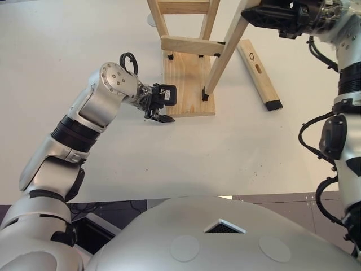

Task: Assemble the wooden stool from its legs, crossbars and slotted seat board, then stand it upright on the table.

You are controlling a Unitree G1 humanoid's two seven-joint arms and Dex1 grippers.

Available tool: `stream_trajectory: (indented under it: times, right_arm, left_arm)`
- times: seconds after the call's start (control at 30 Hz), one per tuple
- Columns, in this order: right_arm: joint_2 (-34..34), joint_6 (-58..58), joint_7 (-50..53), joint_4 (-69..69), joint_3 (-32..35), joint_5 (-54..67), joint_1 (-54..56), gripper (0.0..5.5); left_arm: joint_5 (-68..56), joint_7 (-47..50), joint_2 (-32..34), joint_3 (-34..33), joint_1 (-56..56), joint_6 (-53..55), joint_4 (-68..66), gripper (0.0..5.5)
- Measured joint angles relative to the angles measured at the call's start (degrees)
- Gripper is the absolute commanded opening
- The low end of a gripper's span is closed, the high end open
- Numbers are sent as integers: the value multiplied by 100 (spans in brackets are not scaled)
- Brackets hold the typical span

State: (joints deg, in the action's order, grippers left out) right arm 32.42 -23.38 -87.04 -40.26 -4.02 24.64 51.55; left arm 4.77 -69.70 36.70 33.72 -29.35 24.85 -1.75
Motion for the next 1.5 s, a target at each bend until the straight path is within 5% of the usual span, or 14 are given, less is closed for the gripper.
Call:
stream_trajectory:
  times: [0.47, 0.77, 1.4, 1.5]
  right_arm:
    - [283, 138, -286, 1124, -761, -383, 97, 204]
    - [1149, 406, -495, 1944, -1225, -385, -301, 202]
    - [1092, 67, -542, 1029, -2200, -215, 616, 202]
    - [1071, -16, -540, 955, -2399, -370, 561, 273]
  left_arm:
    - [136, 305, -165, -29, 259, 366, 342, 303]
    - [137, 533, -283, -105, 448, 538, 579, 303]
    - [140, 1046, -609, -204, 727, 620, 705, 303]
    - [118, 1132, -621, -239, 854, 673, 803, 303]
